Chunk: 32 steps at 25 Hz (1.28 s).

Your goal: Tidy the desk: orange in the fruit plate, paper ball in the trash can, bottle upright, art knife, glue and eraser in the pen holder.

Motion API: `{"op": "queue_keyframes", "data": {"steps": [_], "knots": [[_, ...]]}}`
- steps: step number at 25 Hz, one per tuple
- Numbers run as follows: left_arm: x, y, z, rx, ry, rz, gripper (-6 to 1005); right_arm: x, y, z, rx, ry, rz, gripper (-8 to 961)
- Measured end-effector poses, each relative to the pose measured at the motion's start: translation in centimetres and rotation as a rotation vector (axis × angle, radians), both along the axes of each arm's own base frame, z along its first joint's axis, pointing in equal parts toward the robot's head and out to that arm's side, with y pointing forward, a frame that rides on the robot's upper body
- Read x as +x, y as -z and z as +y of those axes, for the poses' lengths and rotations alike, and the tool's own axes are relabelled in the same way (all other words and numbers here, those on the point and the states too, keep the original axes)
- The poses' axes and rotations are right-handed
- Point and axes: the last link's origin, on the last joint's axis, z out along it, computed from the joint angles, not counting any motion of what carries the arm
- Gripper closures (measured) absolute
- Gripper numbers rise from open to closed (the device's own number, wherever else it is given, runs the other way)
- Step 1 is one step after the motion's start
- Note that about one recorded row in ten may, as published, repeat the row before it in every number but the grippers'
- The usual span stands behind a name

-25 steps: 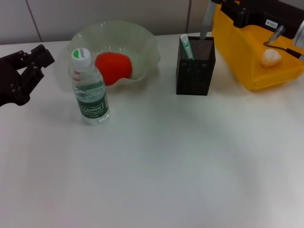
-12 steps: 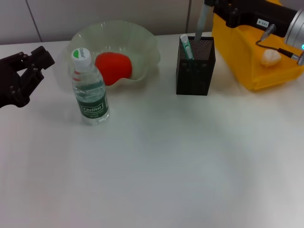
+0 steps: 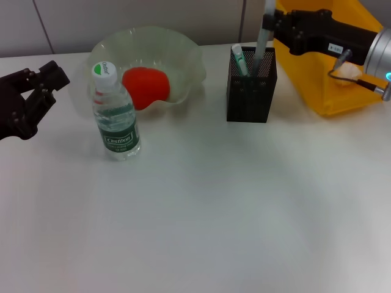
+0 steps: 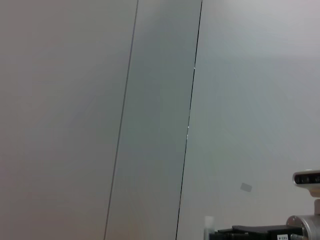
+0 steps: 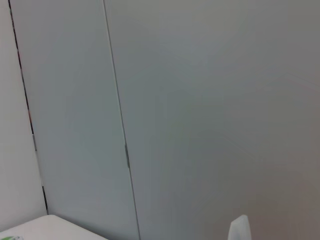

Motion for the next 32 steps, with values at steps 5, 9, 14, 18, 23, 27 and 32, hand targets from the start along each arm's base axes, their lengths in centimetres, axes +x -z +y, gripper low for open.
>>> {"op": "queue_keyframes", "data": {"steps": [5, 9, 14, 18, 23, 27, 32], "knots": [[0.0, 0.0, 0.0, 0.0, 0.0, 0.0, 870, 0.4, 0.0, -0.3, -0.001, 0.012, 0.0, 811], [0.0, 0.1, 0.0, -0.002, 0.0, -0.002, 870, 0.7, 0.2, -0.4, -0.006, 0.023, 0.004, 810], [0.0, 0.1, 0.0, -0.003, 0.0, -0.003, 870, 1.0, 0.2, -0.4, -0.014, 0.048, 0.009, 808], [0.0, 0.1, -0.1, -0.003, -0.001, -0.004, 870, 1.0, 0.2, -0.4, -0.022, 0.052, 0.007, 807], [0.0, 0.1, -0.1, -0.004, -0.001, -0.005, 870, 1.1, 0.3, -0.4, -0.035, 0.06, 0.008, 806], [-0.1, 0.1, -0.2, -0.003, -0.003, -0.006, 869, 1.0, 0.2, -0.4, -0.036, 0.063, 0.01, 805], [-0.2, 0.1, -0.3, 0.0, -0.009, -0.008, 869, 1.3, 0.4, -0.4, -0.065, 0.088, -0.001, 804]]}}
